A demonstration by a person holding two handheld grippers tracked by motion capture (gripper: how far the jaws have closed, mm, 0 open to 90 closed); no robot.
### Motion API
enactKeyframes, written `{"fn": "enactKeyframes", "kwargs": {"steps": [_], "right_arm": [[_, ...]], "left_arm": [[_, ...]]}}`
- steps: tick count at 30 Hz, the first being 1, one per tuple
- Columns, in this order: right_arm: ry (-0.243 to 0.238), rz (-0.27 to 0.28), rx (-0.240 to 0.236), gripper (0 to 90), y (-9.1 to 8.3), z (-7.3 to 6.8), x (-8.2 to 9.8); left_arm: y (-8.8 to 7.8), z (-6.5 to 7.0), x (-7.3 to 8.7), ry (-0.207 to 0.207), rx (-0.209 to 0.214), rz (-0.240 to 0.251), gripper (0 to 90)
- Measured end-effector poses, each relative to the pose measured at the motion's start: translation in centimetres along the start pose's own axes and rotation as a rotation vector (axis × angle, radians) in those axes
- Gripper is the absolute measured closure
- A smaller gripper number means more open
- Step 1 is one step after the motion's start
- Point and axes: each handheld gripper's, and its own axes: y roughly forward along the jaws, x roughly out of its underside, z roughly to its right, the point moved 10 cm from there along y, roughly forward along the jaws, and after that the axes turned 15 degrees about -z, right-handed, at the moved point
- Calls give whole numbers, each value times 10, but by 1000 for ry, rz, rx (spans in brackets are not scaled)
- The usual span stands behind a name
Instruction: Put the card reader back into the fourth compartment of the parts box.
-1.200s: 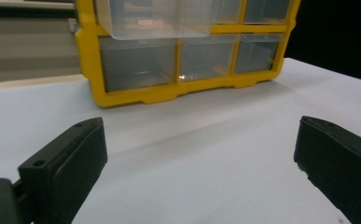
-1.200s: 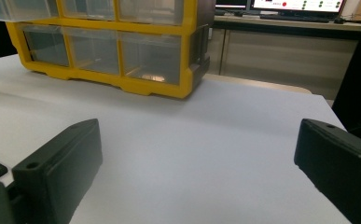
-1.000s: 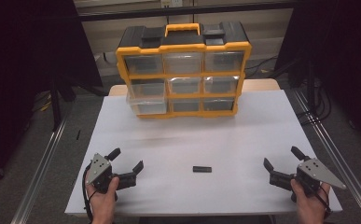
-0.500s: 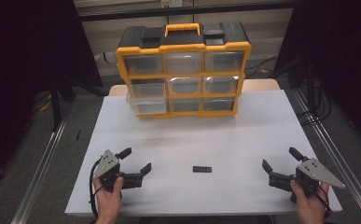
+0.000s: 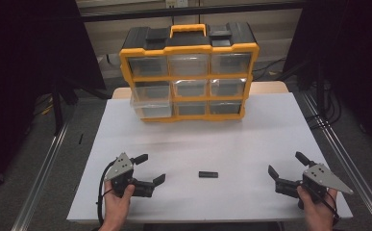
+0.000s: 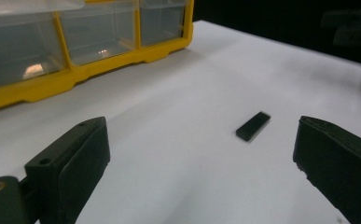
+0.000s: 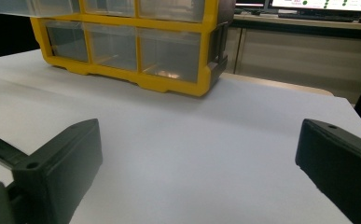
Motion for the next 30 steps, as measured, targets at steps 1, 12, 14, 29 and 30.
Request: {"fn": "enactKeyframes", "kwargs": {"steps": [1, 12, 14, 29, 30], "right_arm": [[1, 1, -1, 6, 0, 0, 0], [-3, 0, -3, 8, 1, -1, 0], [-1, -1, -4, 8, 1, -1, 0], [2, 5, -11, 7, 2, -2, 0], [6, 6, -16, 7, 2, -2, 0]], "left_arm": [[1, 1, -1, 24, -12, -12, 39], [23, 12, -12, 34, 92, -88, 42], [30, 11, -10, 55, 98, -117, 45], [66, 35, -24, 167, 167, -226, 55], [68, 36, -24, 182, 164, -240, 55]]}}
